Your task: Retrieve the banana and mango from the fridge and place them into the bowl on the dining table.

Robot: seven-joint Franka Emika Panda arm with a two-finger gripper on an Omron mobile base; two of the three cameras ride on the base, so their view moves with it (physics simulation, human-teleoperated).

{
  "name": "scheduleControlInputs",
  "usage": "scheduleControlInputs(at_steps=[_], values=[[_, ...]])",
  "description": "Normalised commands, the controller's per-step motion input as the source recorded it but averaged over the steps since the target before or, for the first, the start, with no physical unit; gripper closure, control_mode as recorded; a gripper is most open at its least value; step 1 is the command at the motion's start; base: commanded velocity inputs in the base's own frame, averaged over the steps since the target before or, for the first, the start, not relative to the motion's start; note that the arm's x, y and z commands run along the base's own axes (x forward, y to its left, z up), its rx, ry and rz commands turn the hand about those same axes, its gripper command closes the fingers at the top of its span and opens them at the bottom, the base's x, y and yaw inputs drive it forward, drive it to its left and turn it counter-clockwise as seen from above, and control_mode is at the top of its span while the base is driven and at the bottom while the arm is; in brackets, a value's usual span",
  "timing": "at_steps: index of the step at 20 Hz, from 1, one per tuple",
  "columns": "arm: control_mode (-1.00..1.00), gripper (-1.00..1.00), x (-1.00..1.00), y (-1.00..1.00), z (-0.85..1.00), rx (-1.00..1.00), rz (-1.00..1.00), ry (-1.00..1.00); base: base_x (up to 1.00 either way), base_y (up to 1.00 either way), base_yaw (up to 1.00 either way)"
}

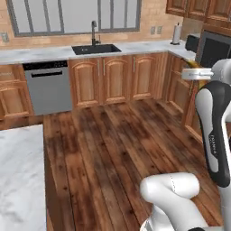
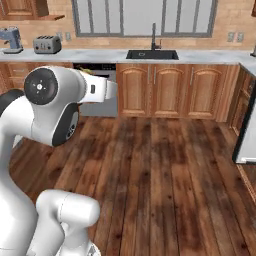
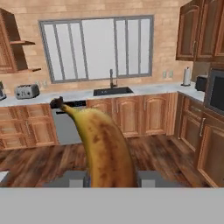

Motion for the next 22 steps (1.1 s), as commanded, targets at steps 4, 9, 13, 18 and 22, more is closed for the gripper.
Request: scheduleControlInputs(at_steps=[4,9,13,18,22], values=[[1.00,1.00,0.00,0.00,0.00,0.00,0.00,0.00,-0.86,0.00,0.61],[1.00,1.00,0.00,0.00,0.00,0.00,0.00,0.00,-0.83,0.00,0.60],[1.00,1.00,0.00,0.00,0.00,0.00,0.00,0.00,-0.35,0.00,0.53],[1.00,1.00,0.00,0.00,0.00,0.00,0.00,0.00,0.18,0.48,0.29],[1.00,1.00,0.00,0.00,0.00,0.00,0.00,0.00,0.81,0.86,0.16]])
